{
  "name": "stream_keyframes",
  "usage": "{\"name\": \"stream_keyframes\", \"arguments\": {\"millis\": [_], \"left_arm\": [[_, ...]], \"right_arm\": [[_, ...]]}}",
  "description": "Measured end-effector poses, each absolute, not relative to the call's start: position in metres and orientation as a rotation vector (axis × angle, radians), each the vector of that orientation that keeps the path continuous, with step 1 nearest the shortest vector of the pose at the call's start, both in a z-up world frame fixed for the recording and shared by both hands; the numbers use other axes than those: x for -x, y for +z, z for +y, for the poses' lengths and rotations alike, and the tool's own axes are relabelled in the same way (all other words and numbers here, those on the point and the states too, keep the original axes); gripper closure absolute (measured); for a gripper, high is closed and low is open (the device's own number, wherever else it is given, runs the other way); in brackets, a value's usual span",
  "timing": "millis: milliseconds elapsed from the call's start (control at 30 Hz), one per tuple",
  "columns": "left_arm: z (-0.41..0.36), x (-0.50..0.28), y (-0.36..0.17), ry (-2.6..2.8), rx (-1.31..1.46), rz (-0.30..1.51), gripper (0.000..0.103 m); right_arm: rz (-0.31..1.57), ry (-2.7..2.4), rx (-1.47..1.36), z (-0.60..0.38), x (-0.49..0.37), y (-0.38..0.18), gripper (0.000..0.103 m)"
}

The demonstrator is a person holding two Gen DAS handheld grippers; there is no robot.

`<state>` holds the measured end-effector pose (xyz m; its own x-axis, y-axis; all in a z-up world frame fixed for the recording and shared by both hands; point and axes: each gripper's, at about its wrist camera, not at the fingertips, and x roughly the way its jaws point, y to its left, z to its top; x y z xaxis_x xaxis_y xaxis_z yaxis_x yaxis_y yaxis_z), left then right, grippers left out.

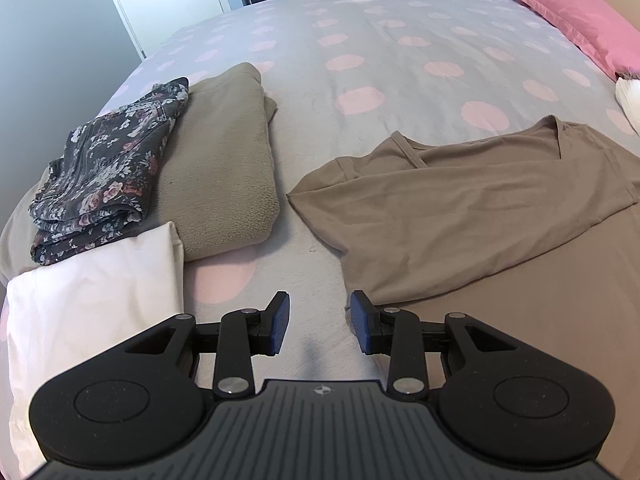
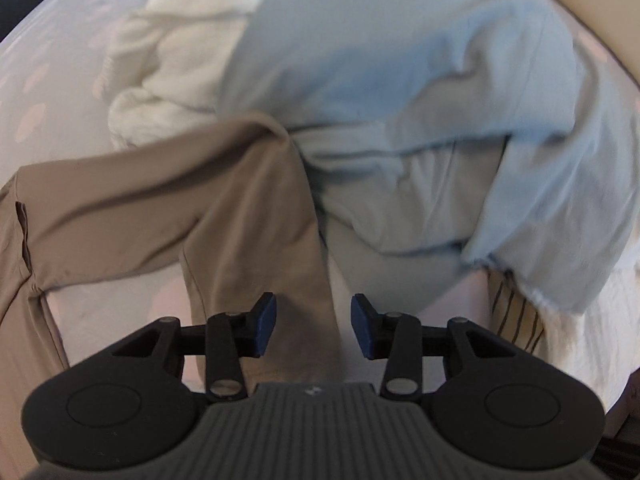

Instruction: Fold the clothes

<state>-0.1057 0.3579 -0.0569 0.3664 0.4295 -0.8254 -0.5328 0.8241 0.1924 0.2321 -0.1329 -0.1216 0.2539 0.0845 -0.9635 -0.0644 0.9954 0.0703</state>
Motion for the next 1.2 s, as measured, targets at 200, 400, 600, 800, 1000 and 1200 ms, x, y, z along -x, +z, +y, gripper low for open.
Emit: {"name": "stream_keyframes", "arguments": {"millis": [200, 400, 600, 800, 1000, 1200], "left_arm": [[0.355, 0.104, -0.055, 0.61, 0.108, 1.018, 0.072], [0.355, 0.106, -0.05, 0.605, 0.111, 1.011, 0.072], [0.357, 0.107, -0.042, 0.588, 0.132, 1.014, 0.072], [0.353, 0.107, -0.029, 0.552, 0.138, 0.992, 0.072], [0.352, 0.105, -0.021, 0.52, 0.149, 0.976, 0.072], [0.352, 0.103, -0.02, 0.501, 0.157, 0.981, 0.072]], "right_arm": [[1.297, 0.103, -0.003, -0.129, -0.225, -0.119, 0.101], [1.164, 0.17, -0.002, -0.105, -0.211, -0.073, 0.101], [1.01, 0.32, 0.118, -0.04, -0.187, -0.015, 0.101], [0.962, 0.58, 0.239, 0.041, -0.153, 0.023, 0.101], [0.958, 0.842, 0.374, 0.121, -0.097, 0.034, 0.101], [1.033, 0.965, 0.474, 0.176, -0.058, 0.002, 0.101]]}}
